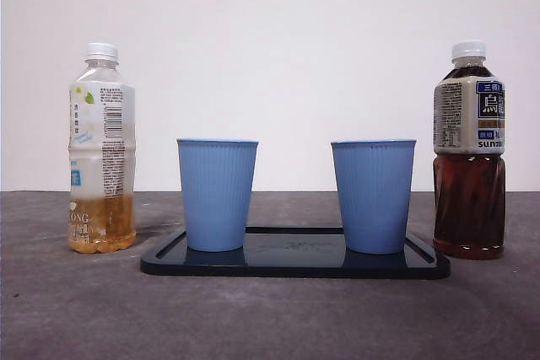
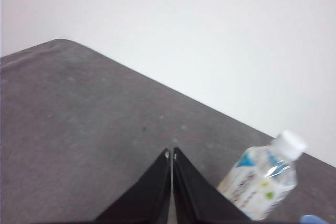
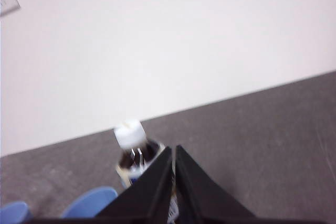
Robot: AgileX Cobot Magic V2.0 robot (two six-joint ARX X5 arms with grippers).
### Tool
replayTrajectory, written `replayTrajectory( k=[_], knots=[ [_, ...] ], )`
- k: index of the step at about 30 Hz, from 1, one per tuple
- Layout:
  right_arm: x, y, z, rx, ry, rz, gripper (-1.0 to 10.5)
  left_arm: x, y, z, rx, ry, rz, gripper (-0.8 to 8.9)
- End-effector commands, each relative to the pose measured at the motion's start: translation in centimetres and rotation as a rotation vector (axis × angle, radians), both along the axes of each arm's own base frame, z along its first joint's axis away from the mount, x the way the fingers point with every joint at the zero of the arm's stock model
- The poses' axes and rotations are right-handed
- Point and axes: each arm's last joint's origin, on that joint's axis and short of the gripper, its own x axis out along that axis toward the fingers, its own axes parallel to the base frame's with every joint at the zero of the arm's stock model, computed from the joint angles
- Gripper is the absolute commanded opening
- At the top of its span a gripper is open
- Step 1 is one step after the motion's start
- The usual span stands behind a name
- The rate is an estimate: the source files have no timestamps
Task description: Pour the drink into the cup
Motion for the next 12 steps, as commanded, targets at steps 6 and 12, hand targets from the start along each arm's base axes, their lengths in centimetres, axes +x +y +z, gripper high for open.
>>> replayTrajectory(
  k=[6,12],
  knots=[
    [-0.7,0.3,4.7,-0.055,0.066,0.085,0.1,0.0,-0.4,5.1,0.063,0.03,-0.138,0.08],
    [-0.4,0.6,6.2,-0.105,0.22,0.207,0.1,0.7,-0.8,6.7,0.135,0.149,-0.329,0.07]
  ],
)
